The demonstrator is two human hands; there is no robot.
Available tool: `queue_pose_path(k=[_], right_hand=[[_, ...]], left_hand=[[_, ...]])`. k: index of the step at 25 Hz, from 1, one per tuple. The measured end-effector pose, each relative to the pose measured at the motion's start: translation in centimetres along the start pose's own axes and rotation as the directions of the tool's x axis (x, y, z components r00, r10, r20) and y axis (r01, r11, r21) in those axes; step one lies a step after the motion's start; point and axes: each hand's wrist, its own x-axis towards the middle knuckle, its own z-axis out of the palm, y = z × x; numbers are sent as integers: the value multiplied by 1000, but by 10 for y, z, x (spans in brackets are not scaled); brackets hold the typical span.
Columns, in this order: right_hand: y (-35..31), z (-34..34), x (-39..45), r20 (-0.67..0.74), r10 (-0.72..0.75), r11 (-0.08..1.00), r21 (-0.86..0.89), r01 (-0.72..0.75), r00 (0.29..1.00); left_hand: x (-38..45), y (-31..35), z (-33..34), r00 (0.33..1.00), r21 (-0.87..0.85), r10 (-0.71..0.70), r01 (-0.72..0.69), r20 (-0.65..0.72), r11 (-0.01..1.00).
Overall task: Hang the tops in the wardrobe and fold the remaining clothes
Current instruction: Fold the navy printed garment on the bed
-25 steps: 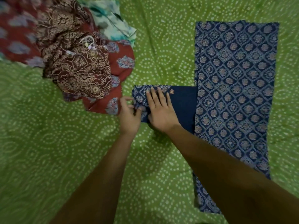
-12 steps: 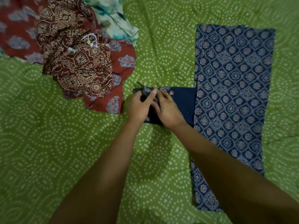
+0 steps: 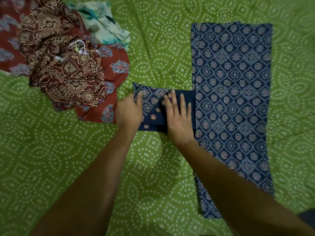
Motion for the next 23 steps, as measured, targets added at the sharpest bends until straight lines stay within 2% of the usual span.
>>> queue_pose_path(k=[3, 6, 8, 9, 10, 11, 13, 14, 15, 16, 17, 18, 19, 20, 21, 22, 23], right_hand=[[4, 12, -10, 94, 2, 1000, 1, -2, 996], [-3, 25, -23, 240, -66, 998, 31, 61, 968], [8, 20, -27, 211, -161, 985, 100, 143, 964], [19, 15, -27, 114, -181, 981, 99, 170, 977], [35, 13, -28, 17, -134, 988, 77, 133, 991], [54, 12, -27, -42, -16, 997, 69, 18, 999], [83, 16, -24, -2, 295, 950, 104, -294, 955], [87, 20, -23, 41, 377, 923, 71, -379, 925], [82, 24, -20, 71, 366, 930, 8, -367, 928], [72, 26, -18, 105, 274, 962, -28, -273, 956], [58, 28, -15, 139, 137, 990, 12, -140, 981], [44, 27, -11, 160, -12, 991, 136, -10, 987], [30, 20, -9, 184, -117, 942, 332, 51, 976], [19, 4, -8, 205, -137, 825, 566, -3, 969], [19, -16, -10, 235, -44, 601, 782, -163, 971], [30, -35, -16, 291, 45, 319, 903, -289, 956], [46, -53, -21, 334, 101, 60, 938, -341, 937]], left_hand=[[-3, -9, 6, 997, 216, 20, -36, 76, 976], [-10, -22, 18, 999, 317, -12, -2, 42, 948], [-12, -30, 27, 998, 307, -61, 57, 2, 950], [-12, -33, 29, 994, 260, -110, 113, -28, 959], [-11, -36, 31, 985, 196, -162, 170, -56, 966], [-11, -36, 33, 975, 138, -205, 215, -85, 967], [-15, -36, 35, 973, 123, -213, 223, -91, 967], [-18, -36, 37, 981, 137, -186, 192, -55, 972], [-21, -38, 38, 986, 122, -168, 168, -16, 978], [-22, -42, 40, 984, 60, -176, 174, 31, 983], [-20, -45, 39, 970, -58, -226, 232, 86, 971], [-17, -46, 37, 956, -203, -268, 288, 121, 936], [-15, -42, 32, 957, -295, -272, 290, 100, 911], [-14, -30, 25, 973, -340, -229, 227, 35, 912], [-20, -7, 16, 987, -353, -149, 121, -53, 928], [-28, 21, 10, 992, -388, -40, -9, -118, 922], [-40, 53, 7, 990, -435, 85, -127, -114, 892]])
